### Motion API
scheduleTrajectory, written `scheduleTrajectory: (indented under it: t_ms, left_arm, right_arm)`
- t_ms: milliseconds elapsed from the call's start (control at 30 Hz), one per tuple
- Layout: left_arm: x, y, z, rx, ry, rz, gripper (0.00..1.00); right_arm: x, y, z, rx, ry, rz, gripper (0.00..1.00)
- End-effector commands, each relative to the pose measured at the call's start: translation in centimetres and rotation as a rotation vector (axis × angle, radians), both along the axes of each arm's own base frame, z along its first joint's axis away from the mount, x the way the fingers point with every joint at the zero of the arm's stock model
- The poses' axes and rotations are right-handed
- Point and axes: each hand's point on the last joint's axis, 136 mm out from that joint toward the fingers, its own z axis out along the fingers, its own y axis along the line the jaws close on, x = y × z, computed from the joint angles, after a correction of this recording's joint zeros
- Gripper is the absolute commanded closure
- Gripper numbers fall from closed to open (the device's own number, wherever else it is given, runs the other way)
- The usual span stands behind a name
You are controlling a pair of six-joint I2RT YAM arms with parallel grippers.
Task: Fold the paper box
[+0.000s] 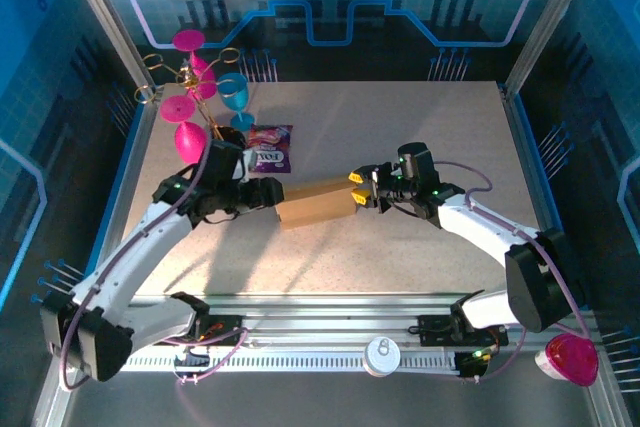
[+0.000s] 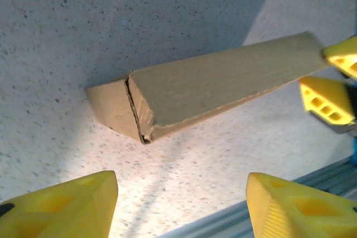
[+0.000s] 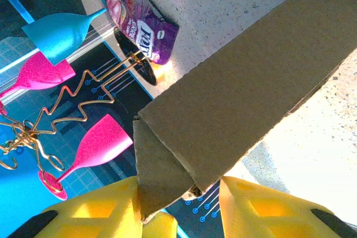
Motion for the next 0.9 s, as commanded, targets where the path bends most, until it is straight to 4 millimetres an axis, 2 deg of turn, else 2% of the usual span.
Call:
scheduleTrajectory:
  t_ms: [0,67,133,233,367,567,667,867]
  left_arm:
    - [-0.2,0.6,-0.4,-0.227,0.166,0.238,0.4]
    - [0.4,1.3,-0.5,-0.321,0.204,0.357,0.42]
    - [1.0,1.5,-0.5,-0.386,0.228,0.437,0.4]
    - [2.4,1.0,-0.3,-0.503,0.252,0.514,0.38]
    - [3.1,0.4,-1.4,-0.618,0.319,0.591,0.37]
    - [2.2,0.5,-3.0,-0.655,0.393,0.662,0.38]
    - [2.4,0.2,-3.6,-0.692,0.408,0.675,0.4]
    - [2.9,-0.8,-3.5,-0.716,0.414,0.668,0.4]
  right_arm:
    - [-0.6,-0.2,-1.5,-0.026,0.029,0.012,0.61]
    - [-0.6,-0.2,-1.6,-0.027,0.03,0.015,0.61]
    - [-0.7,-0.2,-1.6,-0.027,0.032,0.016,0.61]
    - [-0.7,-0.2,-1.7,-0.027,0.031,0.014,0.61]
    - [-0.7,-0.2,-1.6,-0.026,0.028,0.015,0.61]
    - [-0.8,-0.4,-1.7,-0.025,0.027,0.011,0.61]
    - [-0.8,-0.4,-1.8,-0.026,0.028,0.01,0.61]
    - [-0.8,-0.5,-1.8,-0.026,0.026,0.01,0.62]
